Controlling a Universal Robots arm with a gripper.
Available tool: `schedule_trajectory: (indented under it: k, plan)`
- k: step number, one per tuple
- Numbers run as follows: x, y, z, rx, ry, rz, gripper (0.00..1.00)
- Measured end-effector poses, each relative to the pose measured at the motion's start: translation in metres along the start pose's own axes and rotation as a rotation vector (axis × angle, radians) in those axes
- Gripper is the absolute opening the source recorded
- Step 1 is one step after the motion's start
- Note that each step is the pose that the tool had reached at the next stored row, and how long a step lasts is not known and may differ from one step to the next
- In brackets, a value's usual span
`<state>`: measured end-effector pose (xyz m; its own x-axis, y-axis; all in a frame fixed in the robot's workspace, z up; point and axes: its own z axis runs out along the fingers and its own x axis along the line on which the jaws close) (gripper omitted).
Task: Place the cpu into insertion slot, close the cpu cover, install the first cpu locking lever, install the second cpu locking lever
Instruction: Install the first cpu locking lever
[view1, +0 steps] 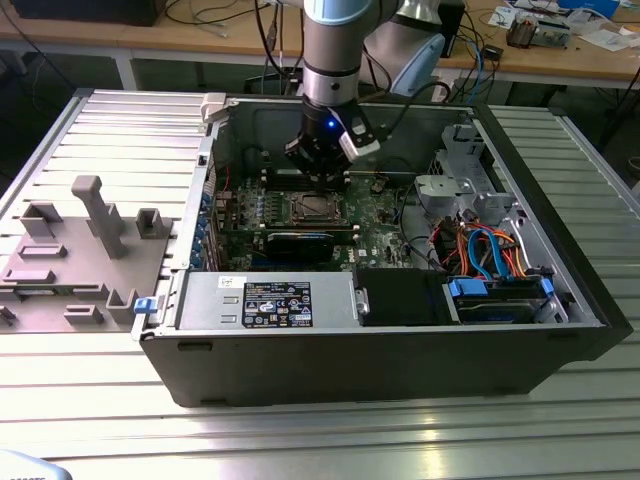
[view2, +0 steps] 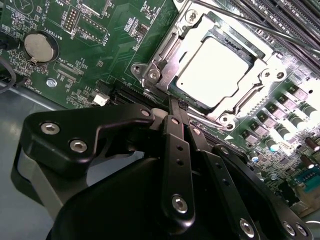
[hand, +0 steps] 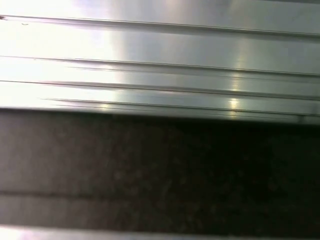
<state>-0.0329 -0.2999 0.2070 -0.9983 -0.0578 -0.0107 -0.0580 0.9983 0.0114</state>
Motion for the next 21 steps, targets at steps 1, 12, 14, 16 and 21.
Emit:
schedule_trajectory:
  k: [1,12,14,16,21]
  plan:
    - [-0.0001,0.0000,0.0000,0.0000,0.0000,0.000,0.11]
    - [-0.0046,-0.0018,0.0013,0.0001,0.0016,0.000,0.11]
    - [-0.0061,-0.0020,0.0027,0.0005,0.0031,0.000,0.11]
    - [-0.0070,-0.0021,0.0042,0.0003,0.0035,0.000,0.11]
    - [-0.0083,-0.0026,0.0054,-0.0002,0.0036,0.000,0.11]
